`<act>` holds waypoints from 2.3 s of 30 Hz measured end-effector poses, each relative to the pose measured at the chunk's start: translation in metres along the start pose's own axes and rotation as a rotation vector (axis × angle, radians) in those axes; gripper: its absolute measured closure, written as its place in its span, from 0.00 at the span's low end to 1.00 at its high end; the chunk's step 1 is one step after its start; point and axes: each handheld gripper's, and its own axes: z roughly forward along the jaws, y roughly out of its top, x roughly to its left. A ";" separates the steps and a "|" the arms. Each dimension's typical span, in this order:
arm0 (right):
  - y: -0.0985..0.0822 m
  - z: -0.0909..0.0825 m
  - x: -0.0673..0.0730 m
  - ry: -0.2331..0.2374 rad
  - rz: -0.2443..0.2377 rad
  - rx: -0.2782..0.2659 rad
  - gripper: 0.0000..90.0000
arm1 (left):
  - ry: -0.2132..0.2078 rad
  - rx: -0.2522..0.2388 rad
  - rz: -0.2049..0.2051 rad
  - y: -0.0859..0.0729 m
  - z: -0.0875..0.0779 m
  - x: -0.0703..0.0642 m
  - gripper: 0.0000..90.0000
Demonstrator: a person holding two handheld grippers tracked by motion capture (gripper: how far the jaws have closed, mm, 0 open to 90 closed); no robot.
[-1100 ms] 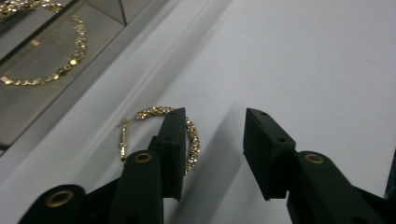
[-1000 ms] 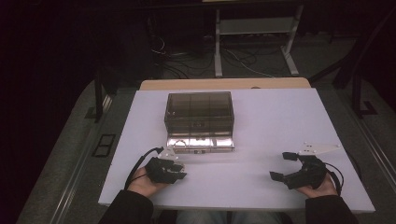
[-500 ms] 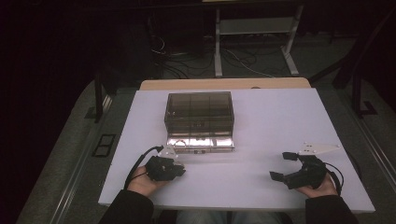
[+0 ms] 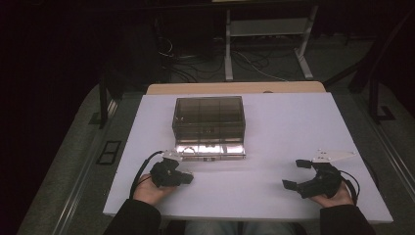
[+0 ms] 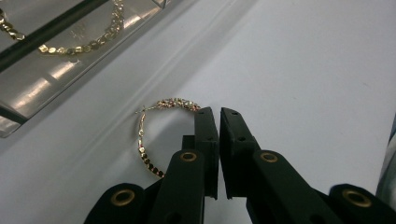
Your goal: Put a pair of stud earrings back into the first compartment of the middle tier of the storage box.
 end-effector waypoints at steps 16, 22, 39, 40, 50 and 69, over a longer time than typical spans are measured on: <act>0.000 0.000 -0.001 0.001 0.003 0.002 0.00 | -0.011 -0.005 0.007 0.000 -0.005 -0.001 0.96; 0.000 0.000 -0.001 0.002 0.004 -0.001 0.00 | -0.016 -0.024 0.005 0.000 -0.008 -0.002 0.96; -0.001 0.000 -0.001 0.001 0.006 0.001 0.00 | -0.020 -0.103 0.021 0.005 -0.022 -0.010 0.96; -0.001 0.000 -0.001 0.001 0.007 -0.001 0.00 | -0.022 -0.105 0.020 0.006 -0.024 -0.011 0.96; -0.001 -0.002 -0.002 -0.001 0.002 -0.005 0.00 | -0.027 -0.150 0.038 0.012 -0.032 -0.016 0.96; -0.001 -0.003 -0.002 -0.007 0.006 -0.007 0.00 | -0.020 -0.202 0.078 0.029 -0.046 -0.026 0.96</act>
